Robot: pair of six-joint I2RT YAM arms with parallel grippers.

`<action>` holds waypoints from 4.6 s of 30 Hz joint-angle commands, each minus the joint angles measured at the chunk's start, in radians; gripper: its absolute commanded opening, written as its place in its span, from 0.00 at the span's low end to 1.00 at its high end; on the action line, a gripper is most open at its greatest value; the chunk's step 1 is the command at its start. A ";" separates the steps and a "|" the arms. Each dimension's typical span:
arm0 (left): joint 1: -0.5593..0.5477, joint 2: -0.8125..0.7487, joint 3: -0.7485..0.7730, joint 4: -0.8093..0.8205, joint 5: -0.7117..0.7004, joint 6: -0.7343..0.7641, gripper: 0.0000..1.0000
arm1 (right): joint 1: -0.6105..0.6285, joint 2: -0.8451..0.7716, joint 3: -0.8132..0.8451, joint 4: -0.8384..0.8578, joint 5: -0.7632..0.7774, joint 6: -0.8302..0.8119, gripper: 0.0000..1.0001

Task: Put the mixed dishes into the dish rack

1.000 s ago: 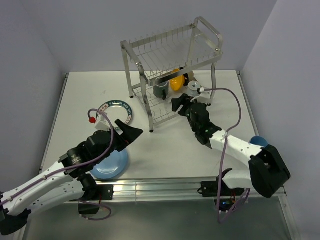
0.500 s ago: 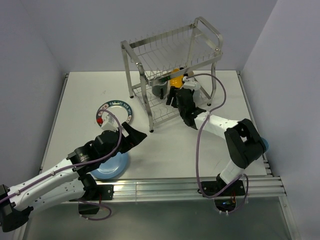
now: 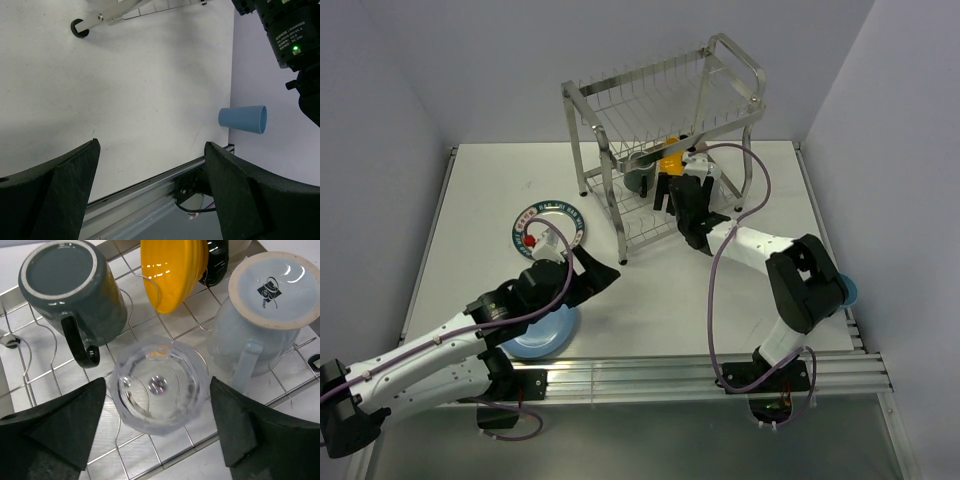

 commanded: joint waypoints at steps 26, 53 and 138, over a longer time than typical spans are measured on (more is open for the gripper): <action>-0.078 0.053 -0.032 0.076 0.043 -0.028 0.90 | -0.168 -0.525 0.041 -1.136 0.474 0.663 1.00; -0.132 0.096 -0.019 0.053 0.048 -0.036 0.89 | -0.674 -0.607 -0.281 -0.943 0.291 0.500 0.94; -0.097 -0.348 -0.002 0.184 -0.242 -0.522 0.99 | 0.643 -0.756 -0.231 0.233 -0.218 0.219 0.00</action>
